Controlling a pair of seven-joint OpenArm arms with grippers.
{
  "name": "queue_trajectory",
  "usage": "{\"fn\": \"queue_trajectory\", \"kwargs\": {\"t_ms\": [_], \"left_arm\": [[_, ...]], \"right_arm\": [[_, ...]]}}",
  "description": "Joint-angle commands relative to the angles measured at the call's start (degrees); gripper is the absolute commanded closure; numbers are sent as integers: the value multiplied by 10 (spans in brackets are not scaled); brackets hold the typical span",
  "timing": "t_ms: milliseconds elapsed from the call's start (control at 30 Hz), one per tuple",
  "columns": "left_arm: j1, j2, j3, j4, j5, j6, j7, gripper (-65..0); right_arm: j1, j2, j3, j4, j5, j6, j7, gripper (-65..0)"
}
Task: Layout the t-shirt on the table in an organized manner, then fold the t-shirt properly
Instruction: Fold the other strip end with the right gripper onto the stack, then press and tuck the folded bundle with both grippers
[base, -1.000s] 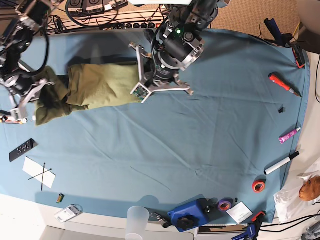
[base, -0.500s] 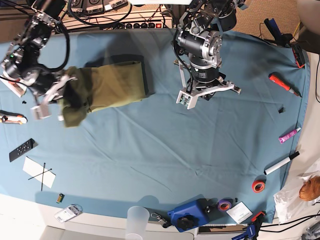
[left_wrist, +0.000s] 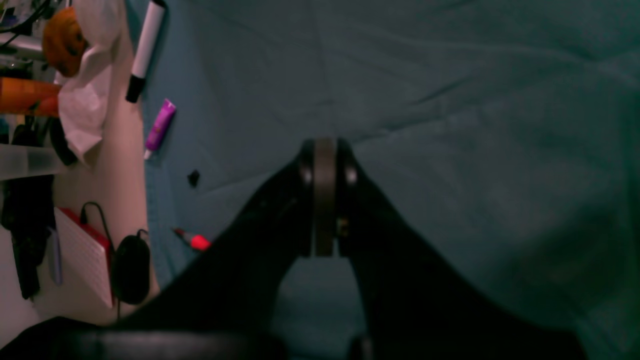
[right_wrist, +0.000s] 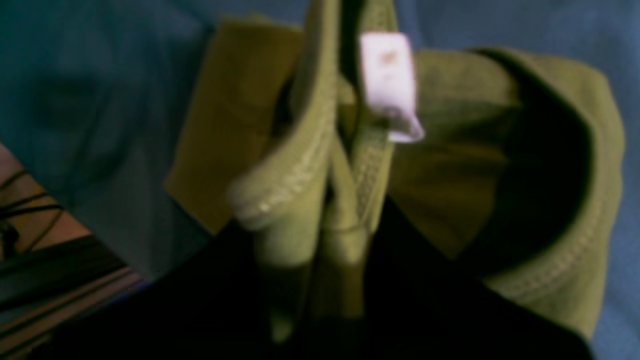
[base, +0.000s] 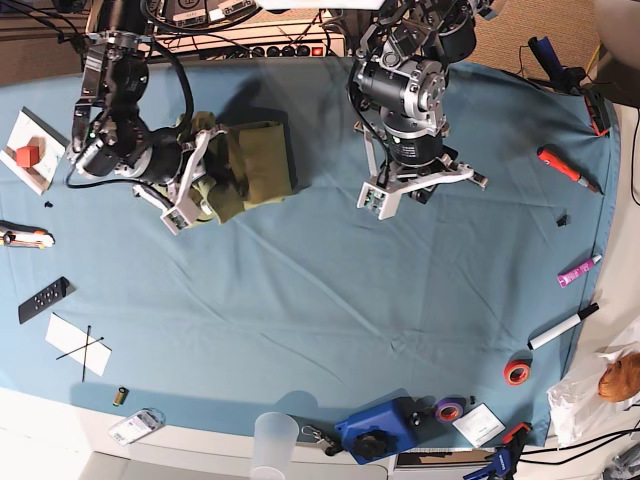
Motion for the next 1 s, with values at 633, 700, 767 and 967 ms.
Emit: {"fn": "queue_trajectory", "kwargs": {"t_ms": [633, 700, 767, 967], "left_arm": [[-5, 3, 1, 11, -18, 2, -12, 0], [-5, 3, 1, 11, -17, 2, -14, 0], [-5, 3, 1, 11, -17, 2, -14, 0], [-5, 3, 1, 11, -18, 2, -19, 0]], "right_arm": [[6, 7, -2, 220, -30, -14, 43, -202], [6, 7, -2, 226, -44, -14, 55, -202], [5, 7, -2, 226, -41, -14, 53, -202], [-12, 7, -2, 225, -40, -14, 49, -202]]}}
